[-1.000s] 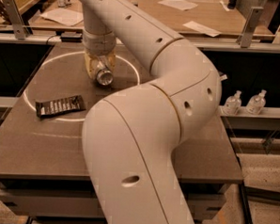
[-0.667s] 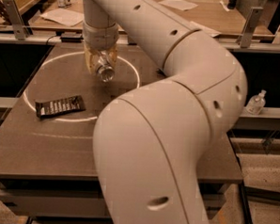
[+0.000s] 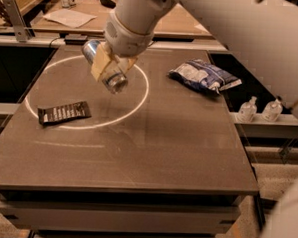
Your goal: Place redbull can upright
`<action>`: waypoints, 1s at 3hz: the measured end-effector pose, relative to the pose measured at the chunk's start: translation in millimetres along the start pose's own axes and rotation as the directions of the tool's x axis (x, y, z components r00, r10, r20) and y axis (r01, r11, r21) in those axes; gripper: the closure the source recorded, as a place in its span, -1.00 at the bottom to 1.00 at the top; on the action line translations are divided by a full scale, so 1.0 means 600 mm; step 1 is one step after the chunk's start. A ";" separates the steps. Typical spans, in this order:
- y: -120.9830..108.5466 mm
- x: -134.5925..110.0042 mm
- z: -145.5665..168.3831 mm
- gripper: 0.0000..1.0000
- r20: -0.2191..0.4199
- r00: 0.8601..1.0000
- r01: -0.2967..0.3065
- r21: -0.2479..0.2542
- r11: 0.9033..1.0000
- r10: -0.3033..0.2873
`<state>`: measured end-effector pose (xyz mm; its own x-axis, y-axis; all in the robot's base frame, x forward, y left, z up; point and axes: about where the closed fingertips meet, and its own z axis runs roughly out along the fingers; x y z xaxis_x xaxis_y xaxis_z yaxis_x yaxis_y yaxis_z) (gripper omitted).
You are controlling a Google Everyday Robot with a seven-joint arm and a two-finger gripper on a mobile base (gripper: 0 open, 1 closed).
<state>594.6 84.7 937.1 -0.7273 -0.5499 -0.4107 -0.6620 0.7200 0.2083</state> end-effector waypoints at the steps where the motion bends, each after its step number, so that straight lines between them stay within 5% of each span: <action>1: -0.015 0.048 -0.020 1.00 0.146 0.988 0.059 -0.084 0.995 -0.047; 2: -0.061 0.070 -0.054 1.00 0.214 0.975 0.071 -0.061 0.996 -0.057; 3: -0.061 0.071 -0.053 1.00 0.209 0.976 0.073 -0.059 0.996 -0.059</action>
Offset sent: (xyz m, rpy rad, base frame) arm -0.0167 -0.0231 -0.0035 0.1371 -0.0681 0.0526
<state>582.0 21.1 940.3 -0.6329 -0.4910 -0.5987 -0.7228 0.6519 0.2294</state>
